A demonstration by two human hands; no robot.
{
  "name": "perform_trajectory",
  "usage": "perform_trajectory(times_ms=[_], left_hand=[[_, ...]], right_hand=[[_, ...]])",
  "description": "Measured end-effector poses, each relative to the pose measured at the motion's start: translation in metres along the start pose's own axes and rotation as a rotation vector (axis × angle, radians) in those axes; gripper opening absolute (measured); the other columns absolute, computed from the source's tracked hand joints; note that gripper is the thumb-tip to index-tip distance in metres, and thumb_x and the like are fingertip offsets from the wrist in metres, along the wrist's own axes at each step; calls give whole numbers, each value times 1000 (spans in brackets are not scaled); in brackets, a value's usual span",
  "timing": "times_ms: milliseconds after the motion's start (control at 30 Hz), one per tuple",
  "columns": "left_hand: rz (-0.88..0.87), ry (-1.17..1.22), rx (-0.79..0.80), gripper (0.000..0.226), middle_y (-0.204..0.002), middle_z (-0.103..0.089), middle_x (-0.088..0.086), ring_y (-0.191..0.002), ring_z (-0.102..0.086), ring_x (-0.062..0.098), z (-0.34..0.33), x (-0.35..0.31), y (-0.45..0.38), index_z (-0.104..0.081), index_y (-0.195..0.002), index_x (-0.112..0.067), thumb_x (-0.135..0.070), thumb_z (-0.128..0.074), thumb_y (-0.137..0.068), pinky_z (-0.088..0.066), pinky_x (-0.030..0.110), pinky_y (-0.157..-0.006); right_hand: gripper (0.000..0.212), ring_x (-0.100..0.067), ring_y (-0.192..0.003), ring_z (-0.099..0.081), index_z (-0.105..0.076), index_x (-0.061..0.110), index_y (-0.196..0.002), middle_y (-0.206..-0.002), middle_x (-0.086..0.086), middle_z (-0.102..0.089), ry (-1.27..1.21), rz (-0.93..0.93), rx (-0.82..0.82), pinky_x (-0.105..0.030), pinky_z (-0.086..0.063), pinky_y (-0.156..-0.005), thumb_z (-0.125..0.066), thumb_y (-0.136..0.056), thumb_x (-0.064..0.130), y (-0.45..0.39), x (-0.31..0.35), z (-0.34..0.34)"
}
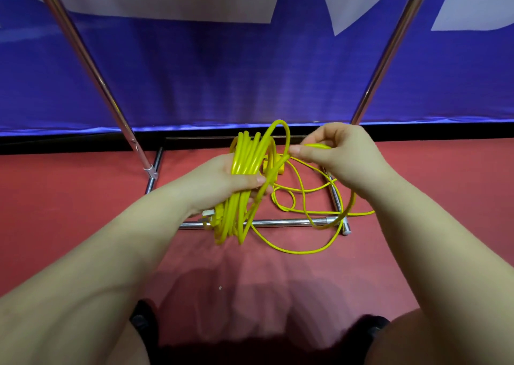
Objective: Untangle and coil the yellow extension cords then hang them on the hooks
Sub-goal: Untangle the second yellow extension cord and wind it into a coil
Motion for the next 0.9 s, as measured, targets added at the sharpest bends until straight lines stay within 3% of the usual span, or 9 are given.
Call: perform_trajectory(times_ms=[67,200,367,467,567,667,733,800,900], left_hand=[[18,49,29,12,-70,-71,1,-65,-68,15,-7,-1,1,-58,-86,-15,-4,-54,-89,-57,30,-65],[35,169,46,10,-72,-72,4,-60,-69,16,-14,-4,3,-60,-93,-13,-12,-51,-89,-57,32,-57],[83,289,-15,13,-82,-74,6,-69,-72,20,-11,5,0,-63,-97,-15,-14,-52,-90,-59,30,-61],[85,261,-117,9,-66,-71,4,-59,-69,16,-1,7,-2,-63,-85,-11,-13,-55,-88,-57,30,-60],[60,177,-173,11,-61,-68,3,-52,-61,14,11,6,-5,-64,-84,-8,-15,-56,-89,-50,33,-64],[84,264,-272,18,-55,-65,2,-48,-59,12,25,5,-6,-65,-83,-5,-18,-55,-90,-53,27,-57],[83,369,-327,17,-59,-68,0,-48,-60,9,33,4,-6,-64,-82,-5,-17,-55,-90,-55,24,-53],[87,380,-341,17,-64,-70,1,-51,-62,9,37,6,-6,-64,-82,-5,-16,-55,-90,-57,26,-57],[114,249,-284,15,-72,-72,3,-61,-68,13,41,12,-8,-64,-88,-6,-20,-59,-88,-56,38,-73]], right_hand=[[42,-9,-49,-45,-55,15,-68,-51,6,-52,172,-50,-112,-25,-37,-52,-79,-63,49,-2,-9,6],[48,-10,-53,-42,-49,16,-78,-59,7,-47,206,-117,-36,-27,-32,-51,-77,-65,52,-4,-19,-11],[25,-1,-45,-40,-56,14,-74,-58,4,-52,40,69,111,-15,-33,-48,-76,-75,30,-1,-1,-27],[12,-4,-58,-50,-62,17,-73,-64,3,-61,3,131,286,-21,-41,-59,-70,-82,19,9,7,-46],[6,-1,-54,-49,-65,14,-82,-62,6,-58,-104,99,305,-16,-42,-56,-63,-87,17,11,10,-48],[29,-17,-70,-58,-65,7,-91,-77,-4,-62,91,34,302,-27,-46,-68,-57,-90,35,5,-2,-38],[32,-19,-74,-62,-63,9,-93,-76,-1,-64,168,10,289,-31,-45,-66,-53,-91,39,3,-8,-32],[14,-12,-62,-55,-56,15,-91,-68,0,-58,-42,35,198,-22,-40,-57,-60,-89,28,1,-4,-22],[12,-9,-59,-45,-55,20,-86,-65,2,-53,-273,112,107,-17,-37,-57,-66,-85,14,-2,5,-6]])
Point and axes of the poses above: each hand's wrist, its own y-axis away from the middle knuckle, its own z-axis out of the back of the hand, x = y × z, the point moved 6 cm from there along -y, towards the middle knuckle
